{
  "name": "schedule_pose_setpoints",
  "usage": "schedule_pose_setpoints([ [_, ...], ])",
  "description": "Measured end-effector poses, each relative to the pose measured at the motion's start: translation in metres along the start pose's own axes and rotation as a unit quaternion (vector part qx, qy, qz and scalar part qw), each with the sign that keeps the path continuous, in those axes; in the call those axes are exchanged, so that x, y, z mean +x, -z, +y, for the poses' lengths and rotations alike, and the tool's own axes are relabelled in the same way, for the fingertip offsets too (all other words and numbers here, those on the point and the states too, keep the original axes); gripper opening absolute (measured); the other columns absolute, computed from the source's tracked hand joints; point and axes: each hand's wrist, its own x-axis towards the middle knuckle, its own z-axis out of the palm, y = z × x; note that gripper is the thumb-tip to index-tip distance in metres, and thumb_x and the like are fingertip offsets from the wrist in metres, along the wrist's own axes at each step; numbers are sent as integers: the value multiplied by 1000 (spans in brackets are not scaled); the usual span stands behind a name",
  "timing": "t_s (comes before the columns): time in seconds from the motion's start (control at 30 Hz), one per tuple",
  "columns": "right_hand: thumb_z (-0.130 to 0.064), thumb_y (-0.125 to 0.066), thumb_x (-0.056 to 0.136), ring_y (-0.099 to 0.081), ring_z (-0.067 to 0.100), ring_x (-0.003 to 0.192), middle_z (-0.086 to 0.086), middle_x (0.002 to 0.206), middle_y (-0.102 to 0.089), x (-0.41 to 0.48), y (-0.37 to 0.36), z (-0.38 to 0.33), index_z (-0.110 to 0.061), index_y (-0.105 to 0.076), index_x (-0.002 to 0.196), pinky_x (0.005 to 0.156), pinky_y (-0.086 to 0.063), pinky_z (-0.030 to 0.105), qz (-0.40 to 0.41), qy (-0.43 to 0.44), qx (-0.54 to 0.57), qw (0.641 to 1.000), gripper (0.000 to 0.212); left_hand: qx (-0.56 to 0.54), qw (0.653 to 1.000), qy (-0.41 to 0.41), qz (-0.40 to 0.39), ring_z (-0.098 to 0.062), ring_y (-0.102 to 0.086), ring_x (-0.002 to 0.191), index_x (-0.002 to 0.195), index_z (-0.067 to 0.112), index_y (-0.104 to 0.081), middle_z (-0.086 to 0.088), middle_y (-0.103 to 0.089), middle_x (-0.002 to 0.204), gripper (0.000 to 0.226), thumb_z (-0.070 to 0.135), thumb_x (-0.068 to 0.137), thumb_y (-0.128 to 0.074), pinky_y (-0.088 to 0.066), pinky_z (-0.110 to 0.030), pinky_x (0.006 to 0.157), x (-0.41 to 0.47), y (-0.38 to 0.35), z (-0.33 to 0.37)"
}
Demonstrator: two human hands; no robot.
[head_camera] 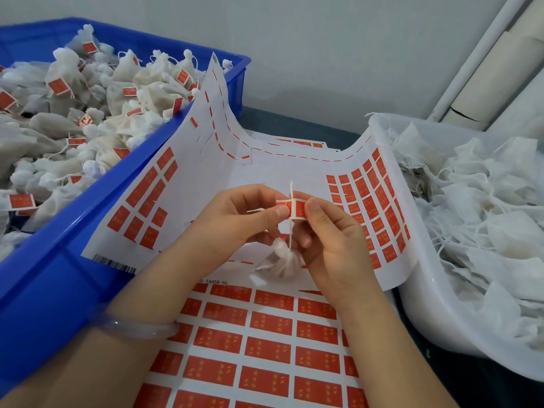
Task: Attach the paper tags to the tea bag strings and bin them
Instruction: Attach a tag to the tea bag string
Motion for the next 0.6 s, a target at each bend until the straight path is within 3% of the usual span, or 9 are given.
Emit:
schedule_pose_setpoints([
  [0.2, -50, -59, 65, -60, 13, 65, -6, 73, -68, 0, 0, 2, -38, -73, 87, 68, -56, 29, 43, 12, -62, 997, 29, 13, 1000, -5, -7, -10, -66, 64, 72, 34, -74, 7, -70, 72, 13, 34, 62, -65, -52, -16, 60, -2, -2, 1],
  [0.4, -41, -56, 70, -61, 2, 57, -14, 66, -66, 1, -2, 1, -28, -65, 84, 53, -49, 13, 117, 72, -110, 984, 20, 23, 1000, -2, -13, -8, -66, 62, 70, 37, -74, 9, -70, 70, 12, 32, 62, -65, -51, -14, 58, -1, -2, 1],
  [0.6, -44, -56, 70, -63, -2, 64, -20, 69, -66, 0, -5, 2, -31, -62, 81, 55, -48, 9, 123, 110, -157, 974, 18, 31, 1000, -3, 3, -8, -66, 61, 68, 34, -73, 8, -70, 69, 10, 32, 62, -66, -51, -15, 57, 0, -2, 0],
])
